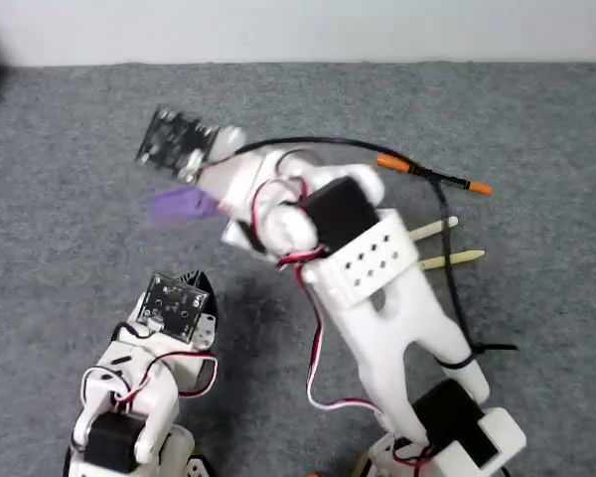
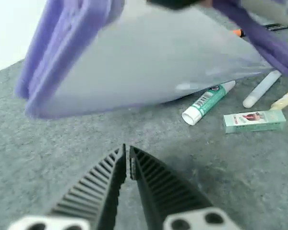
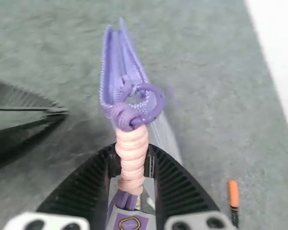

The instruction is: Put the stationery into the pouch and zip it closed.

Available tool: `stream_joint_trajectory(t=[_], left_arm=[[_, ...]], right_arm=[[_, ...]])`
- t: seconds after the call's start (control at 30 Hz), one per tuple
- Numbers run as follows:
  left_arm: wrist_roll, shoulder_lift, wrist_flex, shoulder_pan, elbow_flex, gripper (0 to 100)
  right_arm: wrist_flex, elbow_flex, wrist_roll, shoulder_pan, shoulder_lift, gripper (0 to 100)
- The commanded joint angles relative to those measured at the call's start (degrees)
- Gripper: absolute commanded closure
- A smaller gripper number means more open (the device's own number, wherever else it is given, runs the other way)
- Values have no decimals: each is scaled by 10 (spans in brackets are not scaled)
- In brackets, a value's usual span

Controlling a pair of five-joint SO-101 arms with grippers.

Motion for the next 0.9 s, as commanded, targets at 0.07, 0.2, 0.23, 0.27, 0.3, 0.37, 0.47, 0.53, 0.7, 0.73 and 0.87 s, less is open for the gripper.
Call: stream_joint_trajectory(t=[0.07,0.2,0.23,0.27,0.3,0.37,0.47,0.53,0.7,0.73,0.87], left_arm=[[8,-6,11,-46,-49,985],[8,-6,-10,-112,-51,985],[8,-6,-18,-127,-51,985],[8,-6,-25,-144,-51,985],[8,-6,-33,-159,-51,985],[8,-6,-43,-186,-51,985],[8,-6,-42,-207,-51,985],[8,-6,-43,-214,-51,985],[9,-6,-43,-230,-51,985],[9,-6,-43,-230,-53,985],[18,-6,-48,-226,-79,985]], right_arm=[[-34,-99,4,34,-25,991],[-106,-117,4,74,-26,991],[-124,-120,5,87,-27,991],[-143,-120,5,98,-27,991],[-158,-120,5,106,-28,991],[-175,-120,5,114,-29,991],[-176,-120,5,112,-29,991],[-167,-120,5,112,-26,991],[-109,-118,7,117,-24,991],[-99,-117,16,120,-24,991],[-51,-115,51,97,-24,991]])
